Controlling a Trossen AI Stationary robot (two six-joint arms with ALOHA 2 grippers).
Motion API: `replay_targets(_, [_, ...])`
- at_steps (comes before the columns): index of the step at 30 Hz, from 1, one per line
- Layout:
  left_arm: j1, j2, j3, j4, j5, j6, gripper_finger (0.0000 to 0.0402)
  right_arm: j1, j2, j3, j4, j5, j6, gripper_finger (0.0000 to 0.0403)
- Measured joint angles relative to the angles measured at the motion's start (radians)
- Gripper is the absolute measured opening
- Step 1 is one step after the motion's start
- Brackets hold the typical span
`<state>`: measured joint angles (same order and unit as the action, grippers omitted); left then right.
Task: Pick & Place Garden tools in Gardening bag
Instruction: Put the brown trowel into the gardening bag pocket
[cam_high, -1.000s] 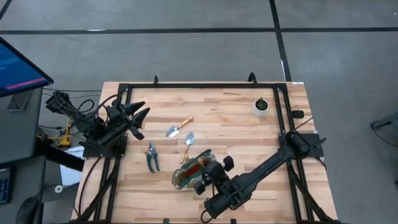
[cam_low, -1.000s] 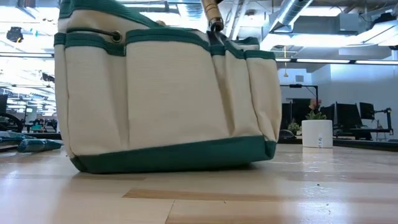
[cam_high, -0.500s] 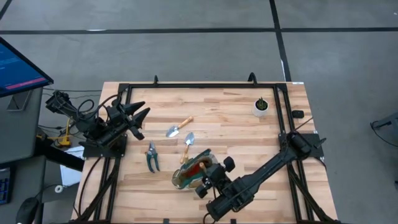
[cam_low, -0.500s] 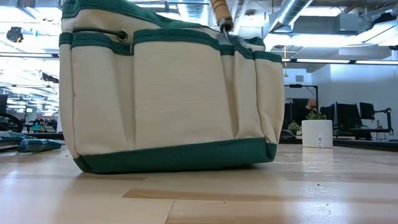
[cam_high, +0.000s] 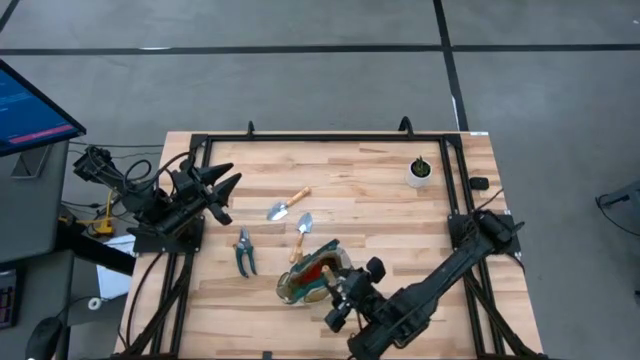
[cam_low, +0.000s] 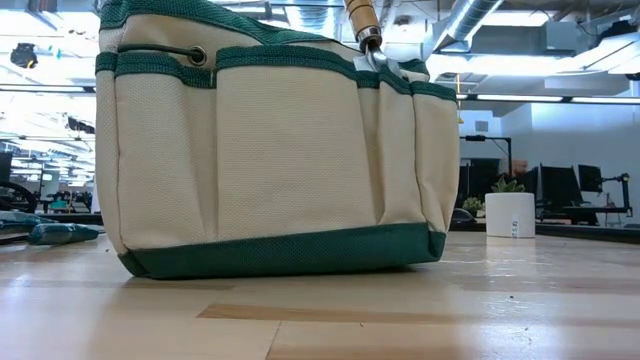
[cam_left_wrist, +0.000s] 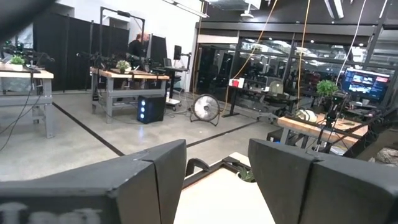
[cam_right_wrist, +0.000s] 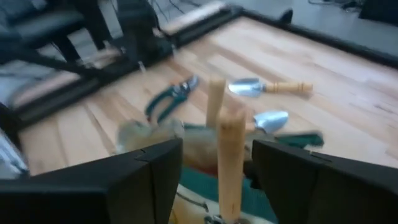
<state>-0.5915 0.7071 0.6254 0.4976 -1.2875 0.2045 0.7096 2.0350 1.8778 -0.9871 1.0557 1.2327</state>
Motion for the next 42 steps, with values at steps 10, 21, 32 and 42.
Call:
replay_targets(10, [0.0, 0.0, 0.0, 0.0, -0.001, -0.001, 0.0164, -0.042, -0.056, 0.001, 0.178, 0.118, -0.317, 0.0062])
replay_targets(21, [0.0, 0.0, 0.0, 0.0, -0.004, 0.0, 0.0164, -0.068, -0.049, 0.001, 0.146, 0.089, -0.347, 0.0004])
replay_targets(32, [0.0, 0.0, 0.0, 0.0, -0.004, 0.0, 0.0164, -0.065, -0.01, -0.003, 0.118, -0.02, -0.289, 0.0001])
replay_targets(42, [0.0, 0.0, 0.0, 0.0, -0.003, -0.001, 0.0164, -0.05, 0.015, -0.006, -0.021, -0.066, -0.13, 0.0])
